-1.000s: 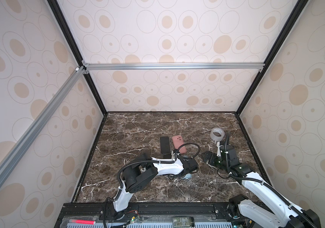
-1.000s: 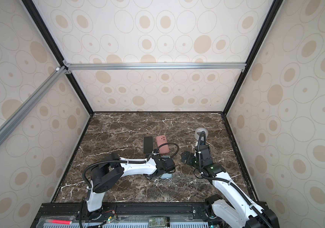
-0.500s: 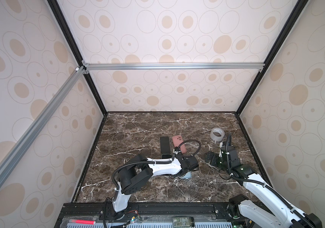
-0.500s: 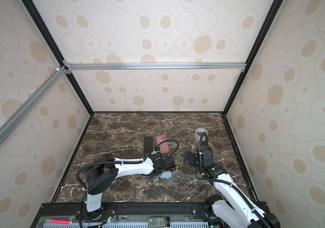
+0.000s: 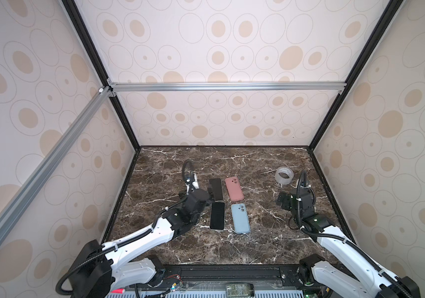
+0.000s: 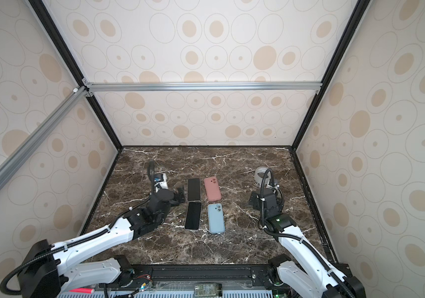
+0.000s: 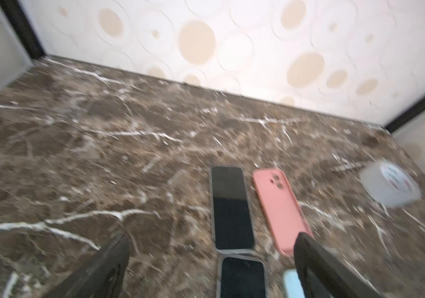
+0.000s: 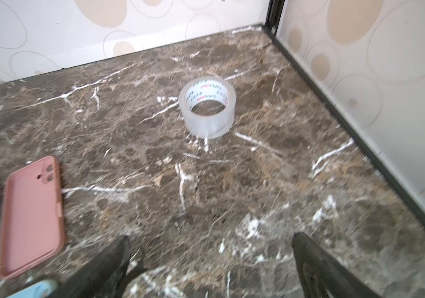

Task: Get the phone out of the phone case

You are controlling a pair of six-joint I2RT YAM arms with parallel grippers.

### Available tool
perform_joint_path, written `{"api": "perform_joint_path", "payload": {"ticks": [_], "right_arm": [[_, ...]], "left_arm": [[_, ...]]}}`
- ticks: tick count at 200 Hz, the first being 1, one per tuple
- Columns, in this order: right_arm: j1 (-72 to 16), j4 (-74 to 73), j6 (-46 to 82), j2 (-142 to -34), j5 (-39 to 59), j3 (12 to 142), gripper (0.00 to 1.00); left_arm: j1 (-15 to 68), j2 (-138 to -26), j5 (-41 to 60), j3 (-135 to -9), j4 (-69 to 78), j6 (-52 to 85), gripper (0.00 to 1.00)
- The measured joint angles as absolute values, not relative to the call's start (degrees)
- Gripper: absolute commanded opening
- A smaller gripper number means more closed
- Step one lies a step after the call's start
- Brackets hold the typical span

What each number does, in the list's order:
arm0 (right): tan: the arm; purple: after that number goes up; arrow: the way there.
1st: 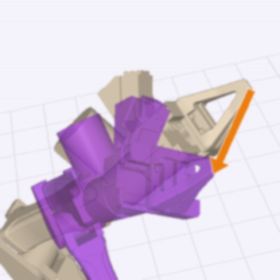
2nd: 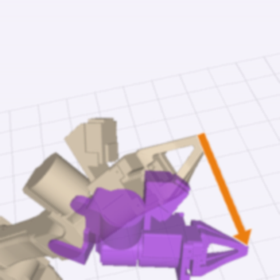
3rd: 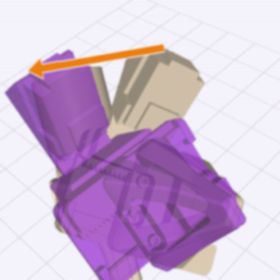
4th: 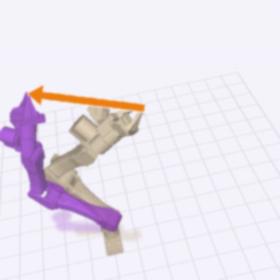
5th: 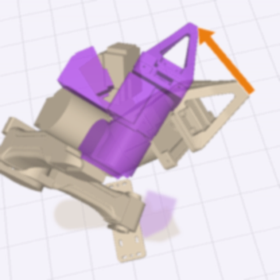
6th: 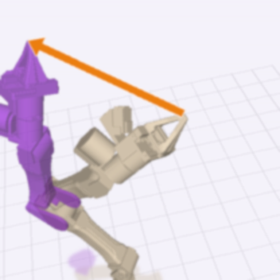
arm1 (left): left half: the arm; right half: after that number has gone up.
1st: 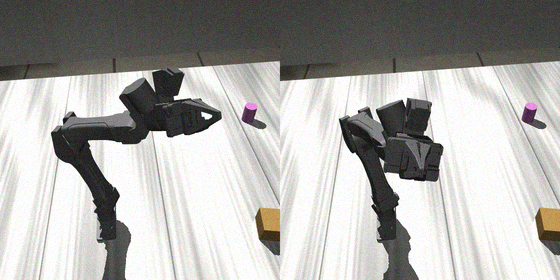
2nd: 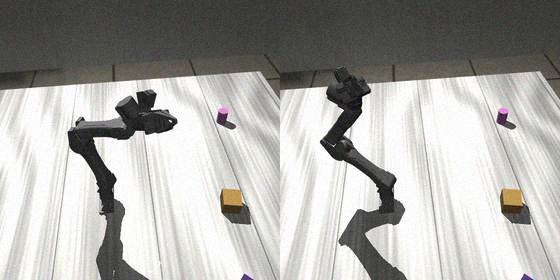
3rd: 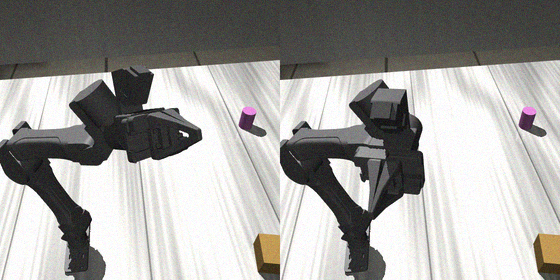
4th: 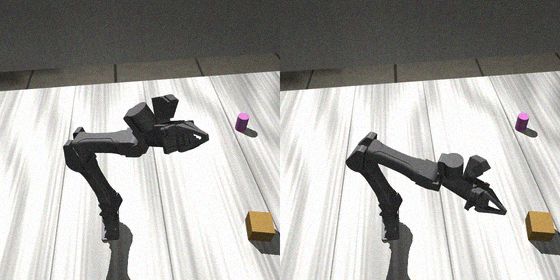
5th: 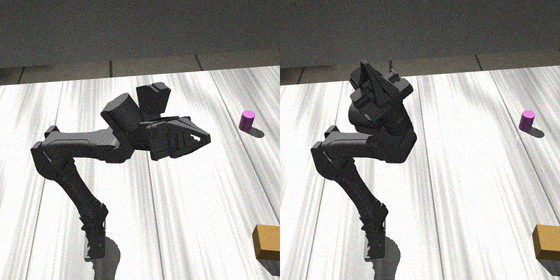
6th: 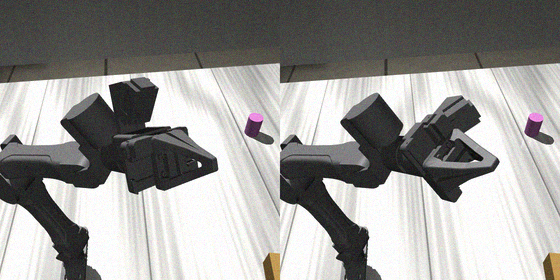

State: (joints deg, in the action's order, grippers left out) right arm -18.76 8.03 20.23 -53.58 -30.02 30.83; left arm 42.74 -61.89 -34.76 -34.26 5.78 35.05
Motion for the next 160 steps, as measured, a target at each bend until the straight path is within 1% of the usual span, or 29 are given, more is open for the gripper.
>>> {"api": "perform_joint_path", "payload": {"ticks": [22, 43, 73, 113, 147, 160], "right_arm": [[-16.5, 2.2, 12.3, -58.8, -31.9, 30.8, 0.99], [-13.1, -1.9, 7.8, -63.1, -31.2, 30.8, 0.99], [-11.2, -6.7, 4.7, -67.6, -27.4, 30.0, 0.99], [-11.2, -6.4, 3.9, -68.6, -21.7, 29.8, 1.00], [-11.2, -9.3, 2.9, -68.3, -20.3, 28.2, 1.00], [-11.1, -7.3, 3.0, -68.0, -18.7, 28.2, 1.00]], "left_arm": [[35.2, -55.2, -37.4, -24.4, 15.6, 26.6, 0.99], [29.2, -52.1, -38.9, -16.6, 25.8, 18.7, 0.99], [21.5, -51.3, -38.5, -11.1, 31.0, 14.0, 0.99], [19.2, -50.1, -36.9, -9.8, 35.9, 10.9, 0.99], [16.9, -49.8, -36.7, -7.3, 40.4, 8.9, 0.99], [16.4, -49.8, -35.7, -6.5, 40.7, 8.5, 0.99]]}}
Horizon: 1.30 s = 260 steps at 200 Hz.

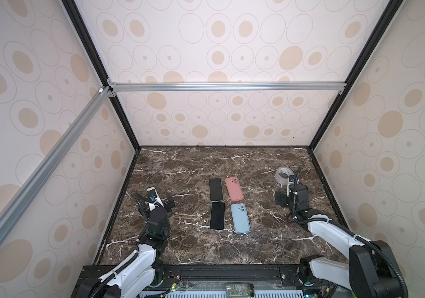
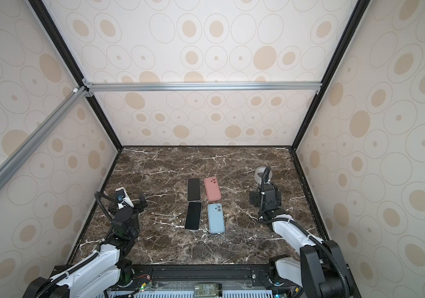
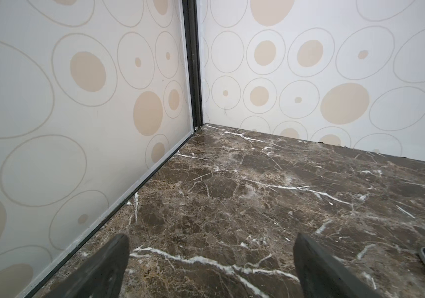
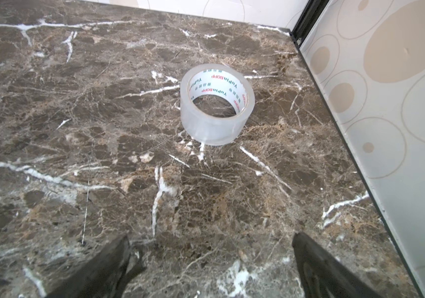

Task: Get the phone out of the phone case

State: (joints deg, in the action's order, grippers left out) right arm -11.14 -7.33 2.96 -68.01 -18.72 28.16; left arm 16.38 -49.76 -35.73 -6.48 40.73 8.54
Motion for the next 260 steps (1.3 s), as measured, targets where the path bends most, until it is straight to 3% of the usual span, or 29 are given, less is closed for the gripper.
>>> {"api": "perform_joint_path", "payload": {"ticks": [35, 56, 92, 111, 157, 260], "right_arm": [[-13.8, 5.5, 4.3, -67.8, -7.9, 37.3, 1.00], [-20.3, 10.9, 5.8, -68.4, -3.3, 44.9, 1.00], [-37.9, 14.5, 6.6, -76.2, -3.6, 50.5, 1.00], [-41.8, 16.8, 6.5, -83.7, -4.7, 53.9, 1.00], [-43.7, 19.9, 4.8, -95.5, -8.7, 62.0, 1.00], [-44.0, 24.2, 3.4, -108.4, -13.6, 71.4, 1.00]], "left_arm": [[16.2, -49.9, -32.3, -8.6, 39.5, 9.5, 0.99], [16.2, -50.8, -30.4, -12.6, 37.5, 11.7, 0.99], [16.1, -52.0, -25.3, -15.1, 35.8, 15.8, 0.99], [16.1, -53.1, -23.2, -15.5, 33.4, 18.0, 0.99], [15.9, -52.1, -21.1, -15.5, 29.4, 20.7, 0.99], [15.1, -50.0, -21.1, -15.5, 26.2, 21.7, 0.99]]}}
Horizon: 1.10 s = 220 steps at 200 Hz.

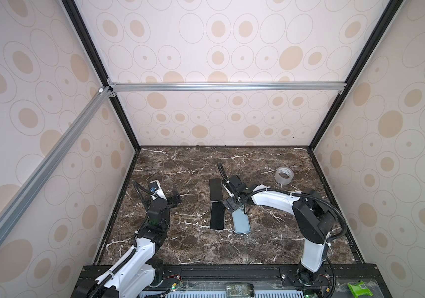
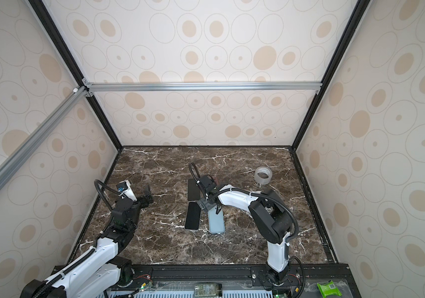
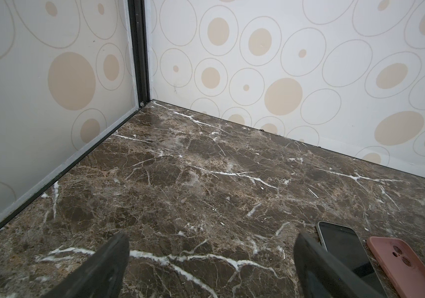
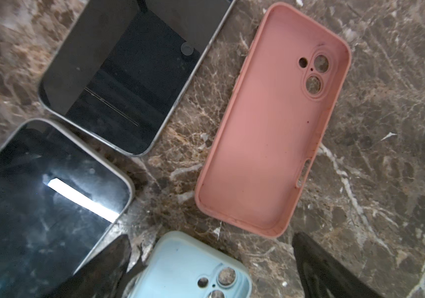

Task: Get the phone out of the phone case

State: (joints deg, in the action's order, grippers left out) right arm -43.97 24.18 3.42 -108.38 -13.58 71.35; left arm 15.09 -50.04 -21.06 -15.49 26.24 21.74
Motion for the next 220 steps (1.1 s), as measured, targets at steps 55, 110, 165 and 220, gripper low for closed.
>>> {"api": "perform_joint_path", "payload": {"ticks": [55, 110, 165, 220], "right_arm": [[-44.3, 25.8, 3.1, -112.0, -15.1, 74.5, 1.00], [-45.1, 26.4, 2.7, -113.9, -15.2, 77.1, 1.00], [-45.5, 26.4, 2.7, -114.2, -15.1, 77.6, 1.00], [-43.8, 21.1, 2.8, -98.0, -18.7, 63.6, 1.00]], "left_arm": [[15.1, -49.5, -21.5, -15.5, 25.6, 21.9, 0.99], [15.0, -49.3, -21.8, -15.5, 25.6, 22.0, 0.99], [15.0, -49.0, -21.9, -15.5, 25.6, 21.9, 0.99], [14.9, -48.2, -26.2, -12.3, 32.6, 15.2, 0.99]]}}
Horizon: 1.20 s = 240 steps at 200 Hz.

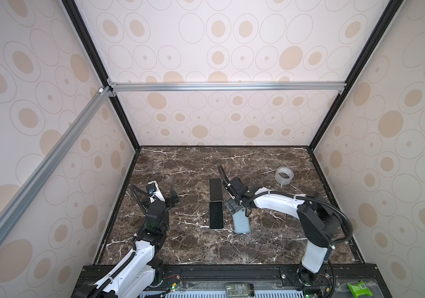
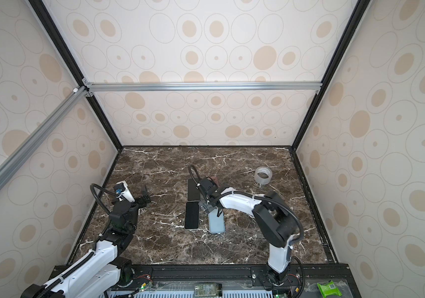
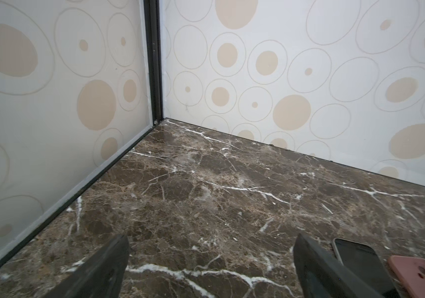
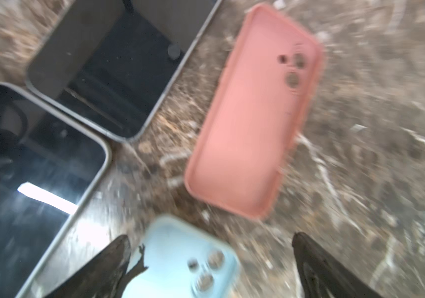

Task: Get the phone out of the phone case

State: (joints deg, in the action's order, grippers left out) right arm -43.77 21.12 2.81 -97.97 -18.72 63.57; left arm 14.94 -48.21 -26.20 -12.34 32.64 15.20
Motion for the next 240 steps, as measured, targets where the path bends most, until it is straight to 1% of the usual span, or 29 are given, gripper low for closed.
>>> {"api": "perform_joint_path", "payload": {"ticks": [17, 32, 44, 56, 69, 99, 118, 141, 169, 194, 240], "right_arm": [[-40.0, 16.4, 2.2, -87.6, -20.4, 57.3, 1.00], [-33.9, 10.6, 1.4, -79.6, -22.5, 51.2, 1.00], [-28.4, 6.1, 0.8, -75.7, -23.2, 46.4, 1.00], [-23.0, 1.5, 0.1, -74.0, -24.4, 41.6, 1.00], [-18.8, -2.7, -1.4, -74.2, -25.2, 36.9, 1.00], [-13.9, -11.4, -4.8, -77.5, -23.4, 30.7, 0.99], [-10.0, -19.5, -5.6, -79.6, -19.3, 27.9, 1.00], [-5.4, -27.0, -3.9, -82.4, -13.6, 27.5, 1.00], [-3.7, -40.9, -2.2, -87.4, -10.1, 24.6, 1.00], [-3.4, -42.4, -1.7, -88.9, -6.9, 23.4, 1.00], [-2.8, -44.2, -1.3, -88.9, -4.3, 24.0, 1.00]], "left_arm": [[14.9, -50.6, -28.6, -10.7, 37.0, 11.3, 0.99], [14.8, -55.2, -30.2, -9.9, 41.9, 8.3, 0.99], [14.8, -60.1, -30.9, -9.4, 46.3, 6.4, 0.99], [14.7, -64.9, -31.0, -8.9, 50.8, 4.9, 0.99], [14.5, -70.1, -30.5, -8.5, 56.1, 3.4, 0.99], [13.1, -80.3, -27.8, -7.9, 68.6, -0.5, 0.99], [10.3, -84.1, -24.9, -7.7, 74.8, -0.9, 0.99], [5.9, -89.8, -20.7, -6.5, 83.3, -0.2, 0.99], [3.0, -90.6, -15.4, -7.3, 82.7, 1.0, 0.99], [1.8, -90.7, -11.6, -11.9, 79.1, 1.8, 0.99], [1.7, -90.6, -8.9, -12.3, 77.9, 2.0, 0.99]]}}
